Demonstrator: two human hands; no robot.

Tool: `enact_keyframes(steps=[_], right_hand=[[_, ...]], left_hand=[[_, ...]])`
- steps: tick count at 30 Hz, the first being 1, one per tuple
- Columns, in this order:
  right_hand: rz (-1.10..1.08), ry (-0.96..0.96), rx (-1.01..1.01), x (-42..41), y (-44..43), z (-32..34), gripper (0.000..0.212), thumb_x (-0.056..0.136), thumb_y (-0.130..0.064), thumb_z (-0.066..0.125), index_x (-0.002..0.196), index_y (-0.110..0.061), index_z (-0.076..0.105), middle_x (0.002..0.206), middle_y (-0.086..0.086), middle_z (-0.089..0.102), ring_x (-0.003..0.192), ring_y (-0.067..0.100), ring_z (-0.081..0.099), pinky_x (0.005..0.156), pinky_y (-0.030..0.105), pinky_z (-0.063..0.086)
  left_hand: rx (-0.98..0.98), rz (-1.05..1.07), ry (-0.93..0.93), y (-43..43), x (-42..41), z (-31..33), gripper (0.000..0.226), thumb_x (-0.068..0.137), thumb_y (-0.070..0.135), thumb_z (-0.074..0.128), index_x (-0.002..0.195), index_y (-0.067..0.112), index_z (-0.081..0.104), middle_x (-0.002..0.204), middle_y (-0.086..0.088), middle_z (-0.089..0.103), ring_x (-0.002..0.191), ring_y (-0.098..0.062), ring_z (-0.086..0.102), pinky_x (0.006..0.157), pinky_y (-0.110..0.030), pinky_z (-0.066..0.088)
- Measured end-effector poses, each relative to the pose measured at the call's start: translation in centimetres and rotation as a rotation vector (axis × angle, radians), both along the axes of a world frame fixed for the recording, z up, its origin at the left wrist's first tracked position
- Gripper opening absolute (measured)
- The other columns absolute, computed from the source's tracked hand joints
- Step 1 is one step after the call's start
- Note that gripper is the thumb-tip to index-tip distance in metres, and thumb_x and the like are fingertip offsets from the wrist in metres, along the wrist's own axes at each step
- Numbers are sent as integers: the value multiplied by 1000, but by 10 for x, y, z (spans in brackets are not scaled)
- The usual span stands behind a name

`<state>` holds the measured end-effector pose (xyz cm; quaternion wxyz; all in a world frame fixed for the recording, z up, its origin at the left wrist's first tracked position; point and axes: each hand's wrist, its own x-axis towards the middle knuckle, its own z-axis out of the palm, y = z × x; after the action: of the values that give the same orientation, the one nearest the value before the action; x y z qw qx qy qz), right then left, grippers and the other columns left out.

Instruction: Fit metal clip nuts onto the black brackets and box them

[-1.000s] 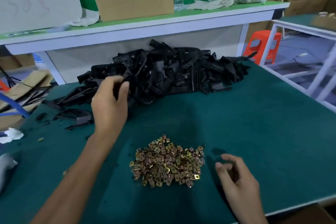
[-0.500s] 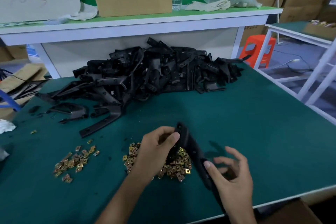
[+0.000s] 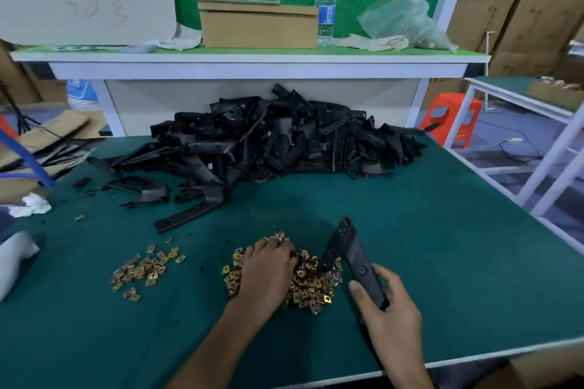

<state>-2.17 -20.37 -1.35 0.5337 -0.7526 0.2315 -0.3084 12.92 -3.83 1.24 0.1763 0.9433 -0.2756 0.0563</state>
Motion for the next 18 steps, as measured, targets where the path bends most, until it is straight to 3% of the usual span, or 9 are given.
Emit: enact_keyframes(steps=[3, 8, 12, 15, 18], right_hand=[[-3, 10, -41, 0, 2, 3, 41, 78, -43, 83, 103, -64, 58, 85, -28, 73, 76, -5, 69, 63, 11, 51], [17, 40, -67, -2, 4, 6, 34, 83, -35, 83, 99, -55, 61, 84, -29, 72, 74, -5, 68, 60, 7, 47], [27, 66, -63, -3, 1, 9, 32, 84, -35, 83, 99, -51, 59, 84, -32, 70, 74, -7, 67, 61, 7, 46], [41, 85, -64, -6, 3, 11, 32, 83, -34, 83, 99, -50, 60, 87, -39, 68, 80, -13, 65, 65, 5, 45], [53, 96, -47, -6, 5, 12, 31, 82, -38, 83, 100, -50, 60, 85, -39, 67, 80, -14, 65, 69, 17, 48]], left_hand=[[-140, 34, -14, 3, -1, 4, 22, 100, 39, 56, 113, 25, 66, 115, 7, 65, 112, -16, 54, 98, -33, 39], [-374, 118, -11, 8, -21, 4, 19, 88, 35, 75, 89, 17, 71, 91, 5, 70, 89, -16, 61, 83, -32, 46], [-508, 220, 157, 11, -36, 10, 20, 87, 41, 76, 79, 28, 64, 77, 15, 66, 63, -4, 59, 54, -17, 42], [-568, 229, 246, 16, -43, 14, 19, 87, 37, 76, 78, 29, 62, 75, 13, 66, 69, -2, 60, 59, -16, 48], [-636, 218, 305, 21, -44, 19, 14, 88, 36, 75, 86, 31, 63, 83, 14, 67, 76, 3, 61, 61, -18, 50]])
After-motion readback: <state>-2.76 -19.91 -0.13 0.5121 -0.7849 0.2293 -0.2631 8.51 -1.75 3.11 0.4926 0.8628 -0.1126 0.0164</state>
